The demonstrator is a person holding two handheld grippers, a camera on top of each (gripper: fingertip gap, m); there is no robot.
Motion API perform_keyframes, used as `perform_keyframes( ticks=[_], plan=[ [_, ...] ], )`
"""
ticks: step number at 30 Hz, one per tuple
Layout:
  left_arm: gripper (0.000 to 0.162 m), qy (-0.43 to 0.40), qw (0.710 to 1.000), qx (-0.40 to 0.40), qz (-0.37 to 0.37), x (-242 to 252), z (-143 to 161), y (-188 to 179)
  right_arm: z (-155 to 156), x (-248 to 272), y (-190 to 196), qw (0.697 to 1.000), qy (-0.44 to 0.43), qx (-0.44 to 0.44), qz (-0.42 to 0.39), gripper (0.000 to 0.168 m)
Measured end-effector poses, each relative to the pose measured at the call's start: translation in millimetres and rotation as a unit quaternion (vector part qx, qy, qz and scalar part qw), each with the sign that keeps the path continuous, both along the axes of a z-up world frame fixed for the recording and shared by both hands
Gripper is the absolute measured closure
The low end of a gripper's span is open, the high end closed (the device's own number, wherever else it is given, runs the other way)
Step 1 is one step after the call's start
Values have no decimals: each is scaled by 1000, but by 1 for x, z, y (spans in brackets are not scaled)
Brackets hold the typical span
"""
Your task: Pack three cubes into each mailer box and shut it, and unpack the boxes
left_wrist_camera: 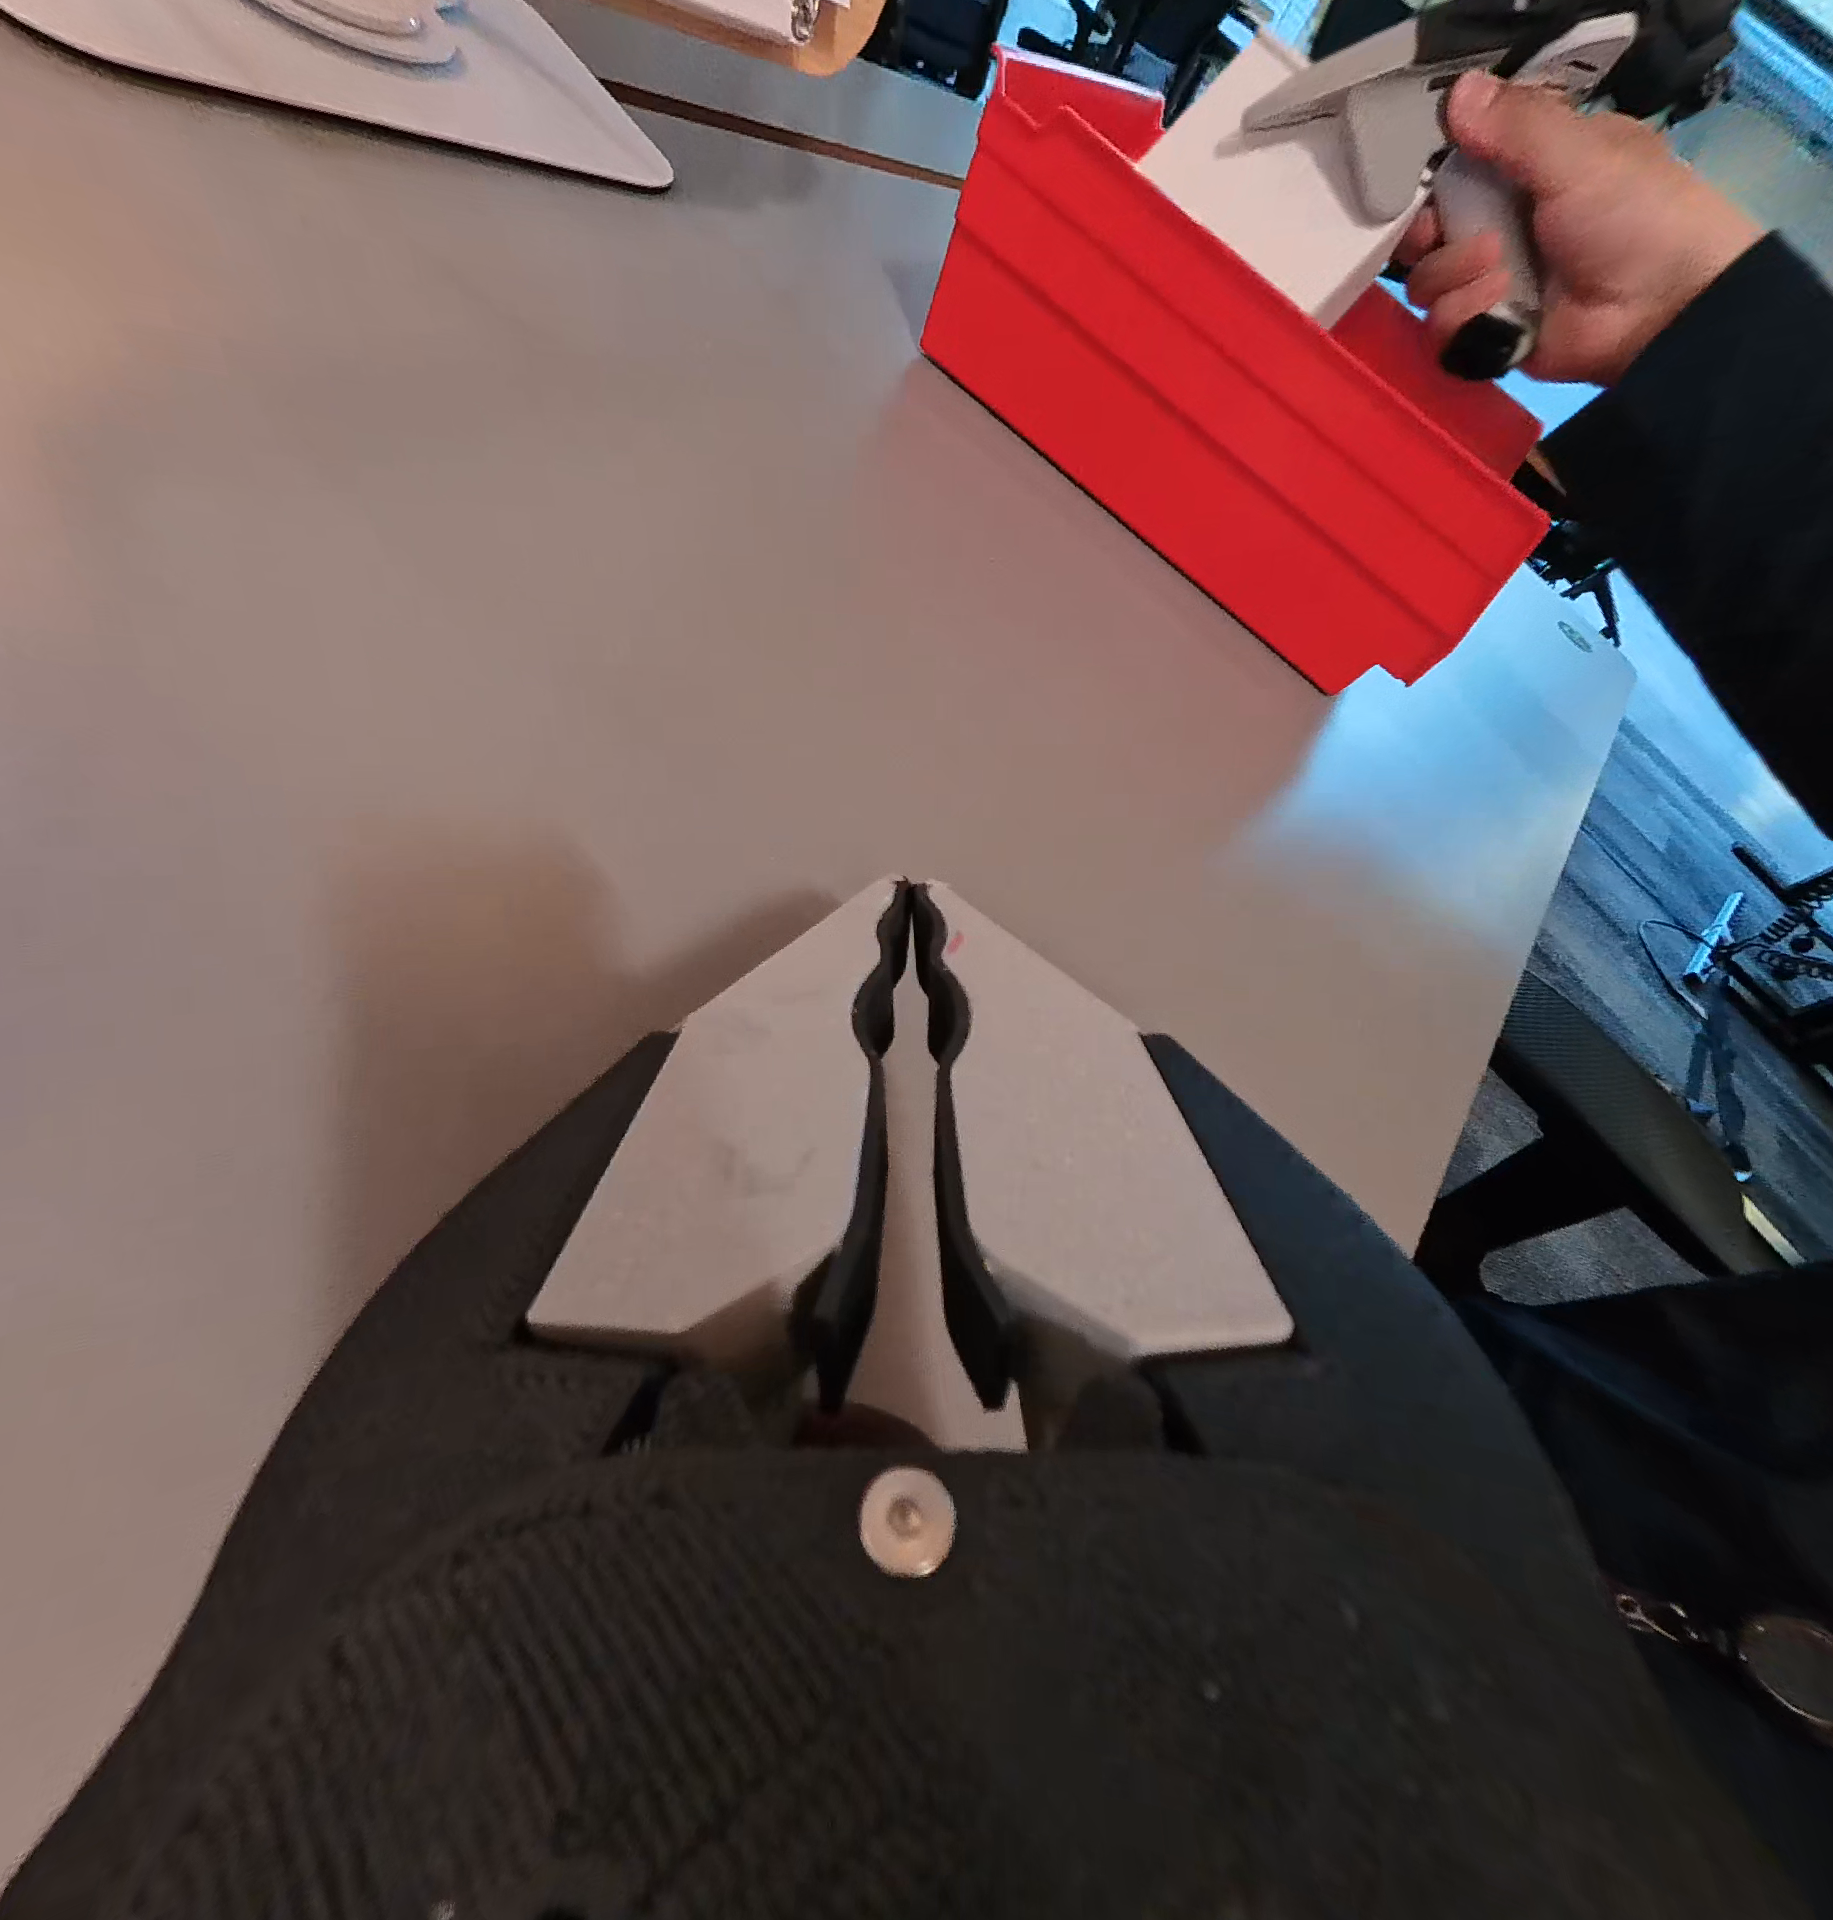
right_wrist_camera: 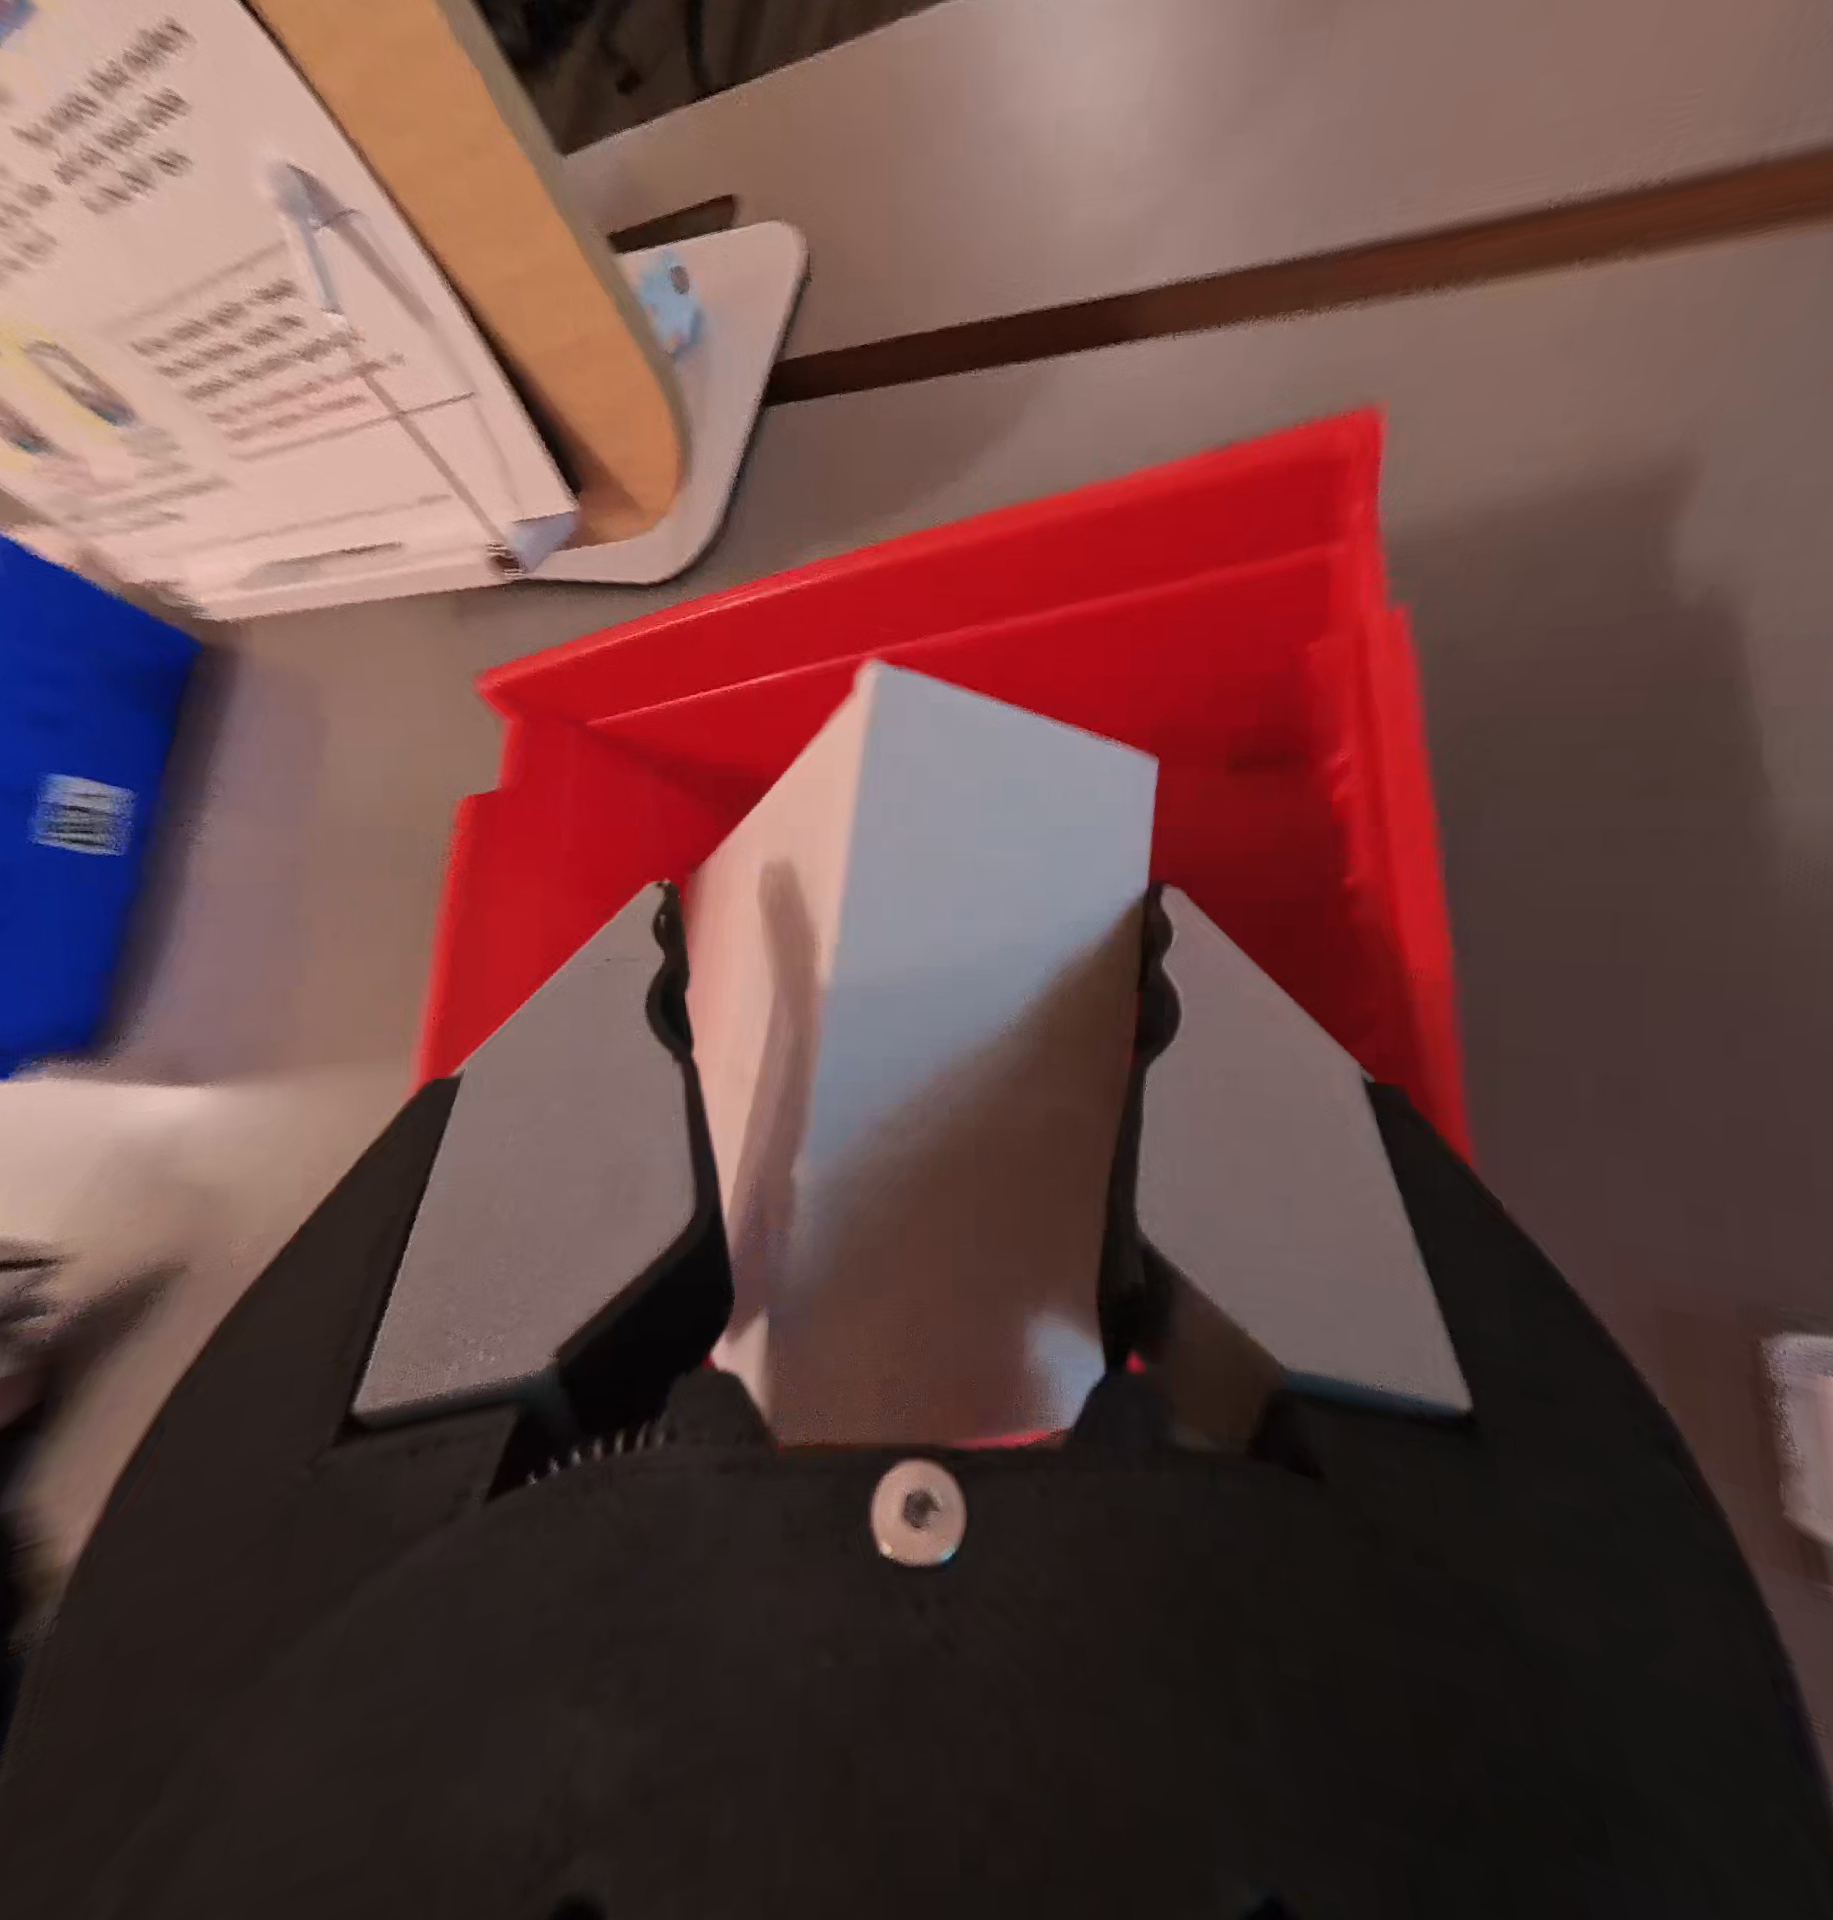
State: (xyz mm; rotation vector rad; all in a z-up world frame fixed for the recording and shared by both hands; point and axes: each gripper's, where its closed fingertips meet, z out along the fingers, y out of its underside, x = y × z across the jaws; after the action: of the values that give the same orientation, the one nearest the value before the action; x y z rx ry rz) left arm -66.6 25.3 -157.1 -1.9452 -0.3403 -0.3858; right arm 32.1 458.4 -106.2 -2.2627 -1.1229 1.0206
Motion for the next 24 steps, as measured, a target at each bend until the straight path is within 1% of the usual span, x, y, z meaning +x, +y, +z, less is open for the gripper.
perform_keyframes(
  ticks=[3, 5, 7, 9, 10, 12, 13, 14, 16, 17, 18, 20, 22, 24],
  plan=[
    [162, -2, 1000, -1, -2, 0, 0, 0, 3, -1, 20, 989, -55, 135, -7, 80],
    [162, -4, 1000, -2, -2, 0, -1, 0, 14, -2, 25, 979, -76, 191, -7, 80],
    [162, -7, 1000, -1, -2, 0, -1, 0, 34, -1, 27, 976, -62, 205, -27, 85],
    [162, -10, 1000, 2, -2, 0, 0, 0, 52, -1, 19, 983, -26, 181, -27, 92],
    [162, -12, 1000, 4, -3, 0, 0, 0, 56, 1, 13, 986, -17, 165, -17, 96],
    [162, -18, 1000, 6, -5, 1, 1, 0, 49, 14, 9, 987, -44, 154, -12, 97],
    [162, -20, 1000, 6, -7, 1, 1, 0, 41, 21, 8, 986, -65, 154, -8, 102],
    [162, -21, 1000, 5, -8, 2, 0, 0, 30, 28, 6, 985, -88, 150, -1, 109],
    [162, -20, 1000, 2, -12, 3, -1, 1, 4, 41, 1, 982, -134, 129, 9, 113],
    [162, -20, 1000, 1, -14, 4, -1, 1, -6, 43, -7, 983, -142, 113, 23, 118],
    [162, -19, 1000, 0, -15, 5, -1, 1, -14, 43, -19, 984, -140, 95, 46, 125],
    [162, -18, 1000, -1, -17, 7, -1, 2, -22, 43, -51, 984, -124, 68, 109, 132],
    [162, -22, 1000, -1, -19, 7, -2, 2, -25, 48, -79, 978, -105, 77, 160, 131],
    [162, -29, 999, 2, -19, 8, -1, 1, -22, 62, -102, 972, -82, 106, 195, 130]
  ],
)
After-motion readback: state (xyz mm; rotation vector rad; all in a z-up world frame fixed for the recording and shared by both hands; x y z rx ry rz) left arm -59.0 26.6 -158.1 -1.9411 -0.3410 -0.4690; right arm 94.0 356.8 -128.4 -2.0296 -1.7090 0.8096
